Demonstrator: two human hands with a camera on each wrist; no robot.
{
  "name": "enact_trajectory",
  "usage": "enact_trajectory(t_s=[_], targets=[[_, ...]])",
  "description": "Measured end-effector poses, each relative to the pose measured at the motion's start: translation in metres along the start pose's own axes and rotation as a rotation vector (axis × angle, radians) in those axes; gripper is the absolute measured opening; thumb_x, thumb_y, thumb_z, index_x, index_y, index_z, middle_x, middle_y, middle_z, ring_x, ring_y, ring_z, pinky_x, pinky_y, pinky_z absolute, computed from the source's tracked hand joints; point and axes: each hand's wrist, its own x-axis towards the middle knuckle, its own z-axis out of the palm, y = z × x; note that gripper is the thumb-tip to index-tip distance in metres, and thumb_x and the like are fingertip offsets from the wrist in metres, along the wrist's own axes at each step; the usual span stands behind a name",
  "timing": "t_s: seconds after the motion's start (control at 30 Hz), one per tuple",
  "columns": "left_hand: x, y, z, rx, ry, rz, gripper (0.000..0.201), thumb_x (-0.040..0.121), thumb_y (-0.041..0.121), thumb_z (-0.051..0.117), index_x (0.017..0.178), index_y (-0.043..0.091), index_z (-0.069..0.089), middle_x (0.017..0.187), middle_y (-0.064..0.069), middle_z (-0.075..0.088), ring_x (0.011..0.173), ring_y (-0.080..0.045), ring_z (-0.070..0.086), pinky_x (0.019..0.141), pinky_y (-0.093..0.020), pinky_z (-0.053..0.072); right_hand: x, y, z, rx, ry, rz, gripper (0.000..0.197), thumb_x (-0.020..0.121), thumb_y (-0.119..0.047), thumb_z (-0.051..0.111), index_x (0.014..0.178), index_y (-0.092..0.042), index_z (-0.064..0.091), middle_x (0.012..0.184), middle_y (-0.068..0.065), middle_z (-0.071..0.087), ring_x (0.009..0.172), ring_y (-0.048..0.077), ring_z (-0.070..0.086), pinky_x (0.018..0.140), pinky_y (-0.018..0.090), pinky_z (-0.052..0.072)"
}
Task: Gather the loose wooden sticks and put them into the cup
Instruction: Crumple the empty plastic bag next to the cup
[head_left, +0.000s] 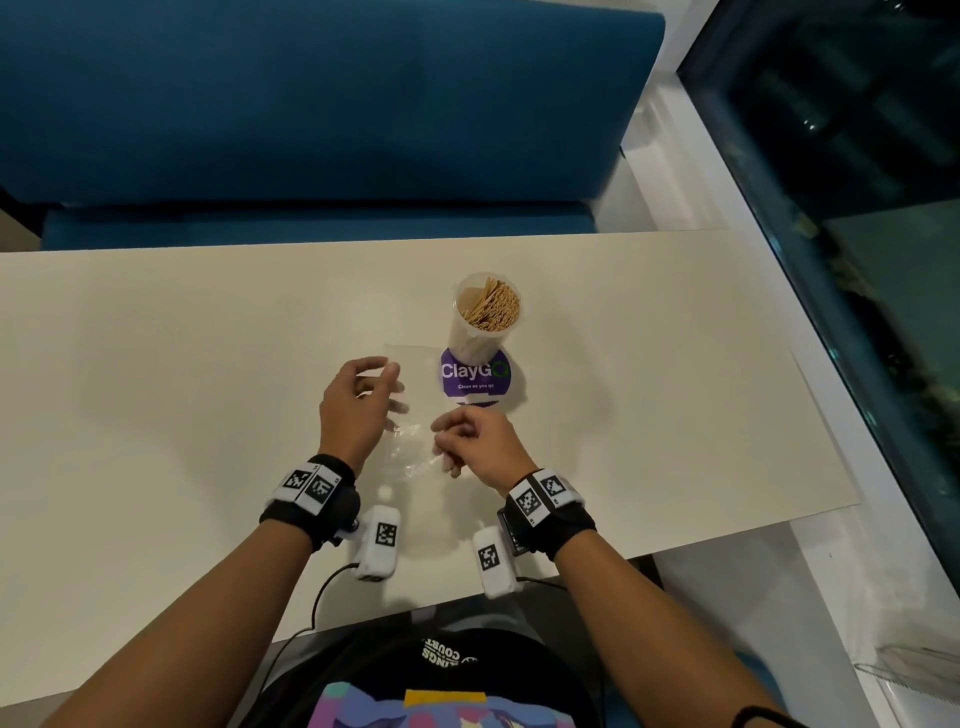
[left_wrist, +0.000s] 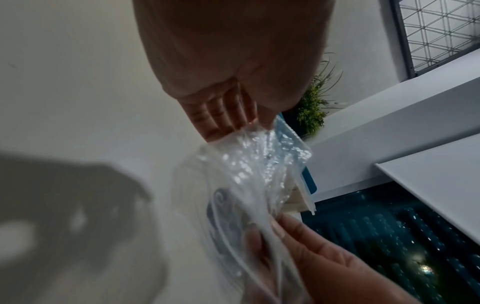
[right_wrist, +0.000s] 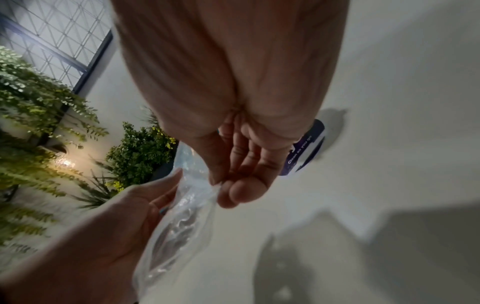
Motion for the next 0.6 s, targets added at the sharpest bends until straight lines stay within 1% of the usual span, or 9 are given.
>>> enact_trajectory(t_s=[0.07, 0.1, 0.13, 0.2, 0.33, 0.43, 0.5, 0.57, 0.6], targets=[[-0.005, -0.001, -0.005, -0.01, -0.039, 0.003, 0.044, 0.097, 0.042, 0.07, 0.134, 0.025, 0.052, 0.113, -0.004, 0.07, 0.089, -0.022, 0.077, 0.066, -0.039, 0.06, 0.001, -0.002, 0.001, 0.016, 0.022, 0.003, 0.01, 0.093, 0.003, 0.064, 0.102, 0.001, 0.067, 0.076, 0.015, 0.072, 0.06, 0.025, 0.063, 0.057, 0.035, 0.055], [-0.008, -0.002, -0.009, -0.009, -0.054, 0.024, 0.047, 0.097, 0.039, 0.071, 0.136, 0.028, 0.048, 0.117, -0.003, 0.067, 0.092, -0.022, 0.076, 0.069, -0.041, 0.062, 0.002, -0.004, 0.001, 0.02, 0.029, 0.006, 0.01, 0.093, 0.003, 0.064, 0.102, 0.002, 0.067, 0.076, 0.014, 0.071, 0.06, 0.025, 0.063, 0.057, 0.035, 0.055], [-0.013, -0.004, -0.012, 0.003, -0.064, 0.054, 0.047, 0.096, 0.032, 0.073, 0.134, 0.03, 0.046, 0.119, -0.002, 0.065, 0.095, -0.022, 0.075, 0.072, -0.042, 0.063, 0.002, -0.004, 0.001, 0.024, 0.031, 0.009, 0.01, 0.093, 0.003, 0.064, 0.103, 0.002, 0.067, 0.076, 0.014, 0.071, 0.06, 0.024, 0.062, 0.057, 0.035, 0.054], [-0.02, -0.009, -0.018, 0.071, -0.091, 0.128, 0.045, 0.092, 0.018, 0.075, 0.125, 0.032, 0.047, 0.12, -0.001, 0.065, 0.097, -0.022, 0.073, 0.073, -0.041, 0.063, 0.004, -0.005, 0.001, 0.027, 0.029, 0.008, 0.011, 0.094, 0.004, 0.063, 0.104, 0.003, 0.066, 0.076, 0.014, 0.071, 0.058, 0.024, 0.061, 0.056, 0.034, 0.053], [-0.026, -0.015, -0.019, 0.182, -0.136, 0.239, 0.028, 0.092, 0.0, 0.067, 0.108, 0.021, 0.061, 0.107, -0.001, 0.071, 0.087, -0.023, 0.073, 0.064, -0.03, 0.06, 0.004, -0.008, 0.006, 0.019, 0.015, -0.006, 0.012, 0.093, 0.003, 0.063, 0.105, 0.004, 0.067, 0.077, 0.016, 0.071, 0.06, 0.026, 0.061, 0.053, 0.031, 0.052], [-0.021, -0.016, -0.024, 0.246, -0.1, 0.231, 0.026, 0.093, -0.002, 0.066, 0.112, 0.015, 0.071, 0.105, 0.0, 0.074, 0.083, -0.017, 0.073, 0.065, -0.018, 0.057, 0.007, -0.011, 0.012, -0.003, 0.013, -0.005, 0.014, 0.094, -0.001, 0.064, 0.108, -0.001, 0.068, 0.084, 0.019, 0.074, 0.063, 0.026, 0.064, 0.057, 0.034, 0.055], [-0.009, -0.019, -0.029, 0.283, -0.078, 0.226, 0.028, 0.094, 0.0, 0.067, 0.118, 0.015, 0.072, 0.106, 0.002, 0.074, 0.087, -0.014, 0.072, 0.07, -0.018, 0.058, 0.01, -0.013, 0.014, -0.016, 0.026, 0.01, 0.019, 0.096, -0.006, 0.063, 0.114, -0.004, 0.067, 0.091, 0.018, 0.076, 0.066, 0.024, 0.067, 0.06, 0.035, 0.057], [0.008, -0.023, -0.037, 0.335, -0.045, 0.225, 0.028, 0.095, 0.004, 0.067, 0.119, 0.018, 0.072, 0.107, 0.005, 0.073, 0.09, -0.01, 0.071, 0.076, -0.019, 0.058, 0.013, -0.015, 0.013, -0.027, 0.038, 0.041, 0.022, 0.096, -0.008, 0.061, 0.118, -0.006, 0.066, 0.095, 0.014, 0.077, 0.07, 0.022, 0.069, 0.062, 0.034, 0.057], [0.018, -0.025, -0.042, 0.372, -0.023, 0.225, 0.027, 0.095, 0.006, 0.067, 0.118, 0.018, 0.072, 0.108, 0.006, 0.073, 0.09, -0.007, 0.069, 0.078, -0.017, 0.056, 0.014, -0.016, 0.012, -0.039, 0.046, 0.056, 0.023, 0.096, -0.009, 0.061, 0.118, -0.007, 0.067, 0.097, 0.012, 0.077, 0.071, 0.021, 0.07, 0.063, 0.032, 0.057]])
